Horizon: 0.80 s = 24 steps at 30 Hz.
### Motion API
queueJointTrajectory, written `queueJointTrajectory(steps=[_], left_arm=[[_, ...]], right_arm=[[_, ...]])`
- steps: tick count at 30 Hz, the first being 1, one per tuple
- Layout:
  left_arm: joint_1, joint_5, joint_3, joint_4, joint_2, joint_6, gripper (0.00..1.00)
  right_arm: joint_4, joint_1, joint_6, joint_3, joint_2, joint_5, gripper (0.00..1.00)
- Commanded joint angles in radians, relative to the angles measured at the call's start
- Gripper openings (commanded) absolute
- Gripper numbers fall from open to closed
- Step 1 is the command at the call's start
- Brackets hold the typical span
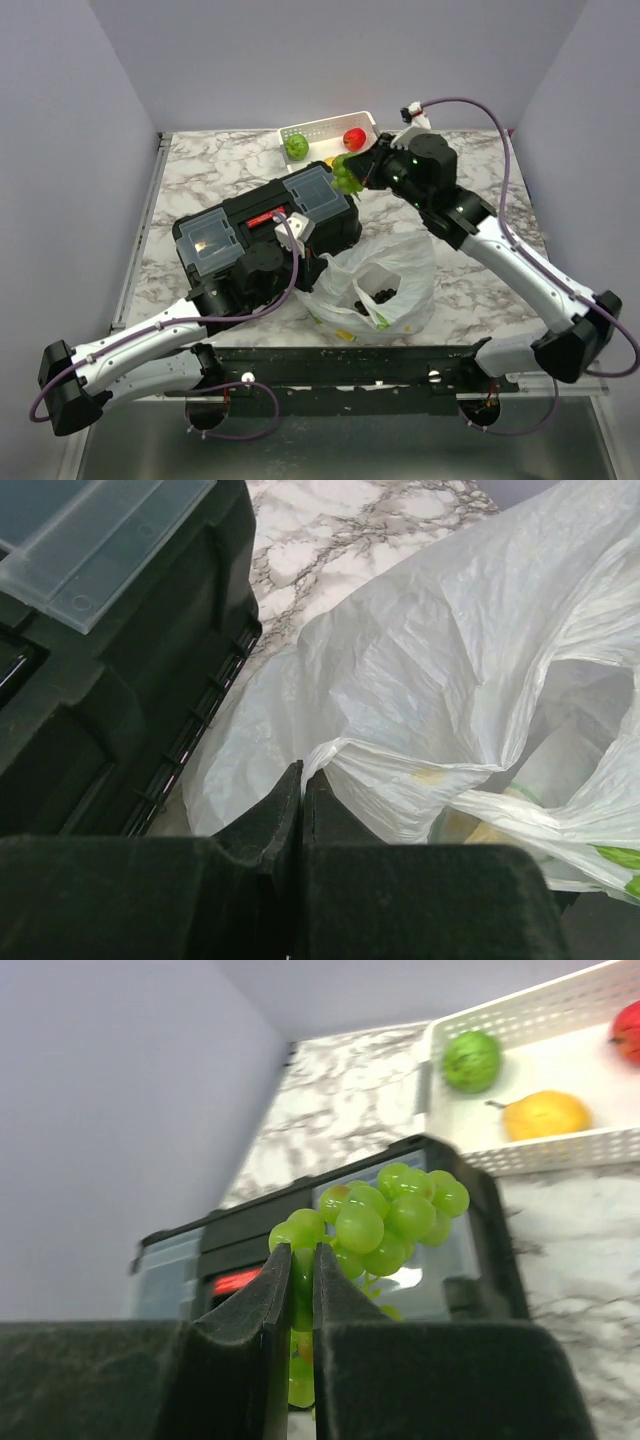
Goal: Take the fake fruits out of the plastic bag
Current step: Place the fake fruit in the bin.
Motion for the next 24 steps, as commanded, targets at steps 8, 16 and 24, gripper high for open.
queueJointTrajectory(steps=[8,16,24], left_arm=[[0.002,0.208,0.01,0.051,0.134,-0.029,0.0],[0.002,0.26,0.033,0.078,0.198,-0.063,0.0],[0.007,0.227,0.028,0.051,0.178,-0.046,0.0]], right_arm=[[0.085,-0.067,-0.291,0.224,0.365,0.266,0.01],[0.119,-0.123,-0.412,0.444,0.675,0.314,0.01],[0.065,-0.168,-0.488,0.822,0.99,0.304,0.2]])
